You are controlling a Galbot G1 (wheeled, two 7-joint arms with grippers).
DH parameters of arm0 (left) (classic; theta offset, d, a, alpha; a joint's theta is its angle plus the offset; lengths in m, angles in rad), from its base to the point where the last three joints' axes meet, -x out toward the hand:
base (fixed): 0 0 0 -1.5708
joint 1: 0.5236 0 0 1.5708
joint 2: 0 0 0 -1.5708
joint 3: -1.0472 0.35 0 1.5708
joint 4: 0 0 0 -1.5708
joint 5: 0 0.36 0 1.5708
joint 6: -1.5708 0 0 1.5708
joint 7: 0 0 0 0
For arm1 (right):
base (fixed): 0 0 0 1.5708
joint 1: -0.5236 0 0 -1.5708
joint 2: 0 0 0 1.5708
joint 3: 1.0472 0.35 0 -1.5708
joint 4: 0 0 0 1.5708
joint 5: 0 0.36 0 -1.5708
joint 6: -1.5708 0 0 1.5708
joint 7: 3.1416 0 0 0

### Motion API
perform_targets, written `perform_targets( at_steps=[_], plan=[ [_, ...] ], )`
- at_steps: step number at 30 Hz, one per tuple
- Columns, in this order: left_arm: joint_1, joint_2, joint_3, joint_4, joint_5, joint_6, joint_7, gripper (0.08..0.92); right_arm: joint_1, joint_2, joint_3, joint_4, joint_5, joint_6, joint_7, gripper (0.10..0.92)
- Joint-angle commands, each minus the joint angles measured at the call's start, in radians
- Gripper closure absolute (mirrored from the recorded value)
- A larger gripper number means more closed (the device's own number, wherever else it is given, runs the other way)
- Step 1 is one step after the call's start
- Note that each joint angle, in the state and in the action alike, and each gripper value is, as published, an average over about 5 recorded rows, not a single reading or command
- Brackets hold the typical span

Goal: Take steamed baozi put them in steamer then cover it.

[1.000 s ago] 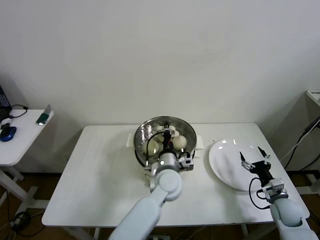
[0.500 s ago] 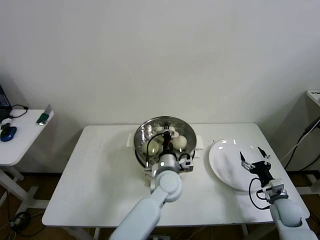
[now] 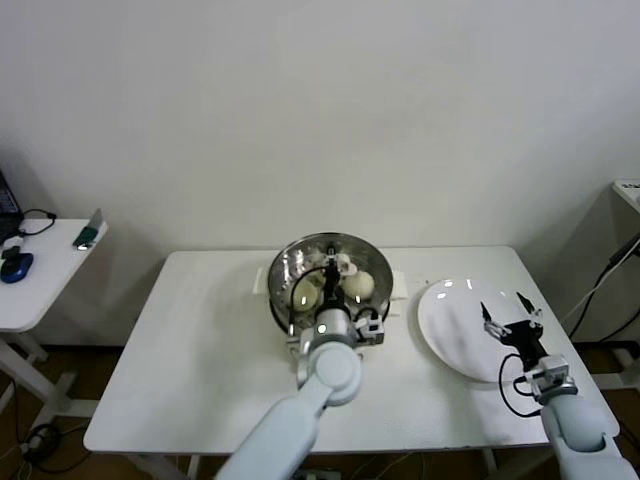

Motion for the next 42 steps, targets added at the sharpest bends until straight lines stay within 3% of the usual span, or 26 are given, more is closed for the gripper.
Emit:
perform_targets(
  at_steps=[1,14,24,32,38,42],
  plan=[
    [0.006,0.036,0.016,-0.106,-0.028,0.047,0.033,0.588,0.002,-0.006,-0.003,0.031,0.005,-0.122,0.029,0.203],
    [0.102,0.123,0.002,-0.312,-0.079,0.047,0.059,0.223,0.017,-0.004,-0.006,0.060,0.043,-0.194,0.061,0.203],
    [0.220,0.225,-0.069,-0.466,-0.167,0.030,0.073,0.177,0.045,-0.005,-0.007,0.054,0.042,-0.191,0.053,0.203],
    [0.299,0.284,-0.274,-0.597,-0.468,-0.045,-0.146,0.177,0.034,0.004,-0.016,0.074,0.040,-0.174,0.029,0.203],
    [0.445,0.291,-0.514,-0.627,-0.963,-0.262,-0.364,0.177,-0.001,0.016,-0.015,0.109,0.050,-0.162,-0.005,0.203],
    [0.578,0.246,-0.628,-0.615,-1.212,-0.407,-0.428,0.177,-0.013,0.016,-0.017,0.122,0.063,-0.155,-0.026,0.203]
  ],
)
